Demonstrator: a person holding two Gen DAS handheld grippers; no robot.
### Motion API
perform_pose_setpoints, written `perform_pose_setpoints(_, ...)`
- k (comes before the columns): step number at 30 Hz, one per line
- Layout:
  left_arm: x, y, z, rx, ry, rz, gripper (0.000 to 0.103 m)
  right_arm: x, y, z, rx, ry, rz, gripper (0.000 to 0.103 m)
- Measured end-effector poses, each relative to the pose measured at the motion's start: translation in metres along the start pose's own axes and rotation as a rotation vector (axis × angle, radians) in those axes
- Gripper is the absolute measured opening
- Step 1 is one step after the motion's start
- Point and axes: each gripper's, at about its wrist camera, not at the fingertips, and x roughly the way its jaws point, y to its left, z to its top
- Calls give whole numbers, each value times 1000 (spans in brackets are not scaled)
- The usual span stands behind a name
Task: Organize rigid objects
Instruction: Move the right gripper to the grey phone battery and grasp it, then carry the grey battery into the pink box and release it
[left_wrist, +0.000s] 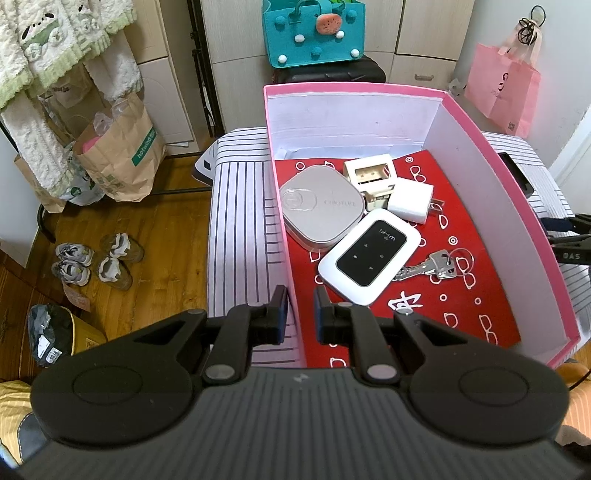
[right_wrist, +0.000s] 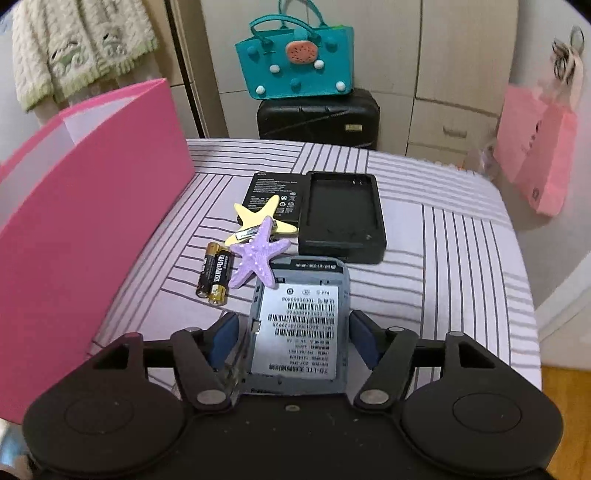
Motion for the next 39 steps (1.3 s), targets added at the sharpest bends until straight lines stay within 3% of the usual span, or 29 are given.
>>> perform_pose_setpoints(2, 0, 0, 0, 0, -1, -2, 13, 2, 1, 1, 0, -10, -18, 71)
perform_pose_setpoints(3, 0, 1, 0, 0, -2, -3, 13, 1, 0, 2, 6, -12, -25, 65)
perform_pose_setpoints(21, 0, 1, -1, 27, -11, -14, 12, -41, -13, -14, 122, -22, 3, 65)
perform_pose_setpoints(27, 0, -3, -1, 78, -10, -5, 12, -73, 7, 0, 110, -69, 96, 65)
perform_pose_setpoints(34, 0, 0, -2, 93, -17, -11, 11, -112, 64, 35, -14, -162, 272, 65)
perform_pose_setpoints(39, -1, 1, -4, 100, -28, -19, 11, -110, 111, 61, -130, -133, 420, 65)
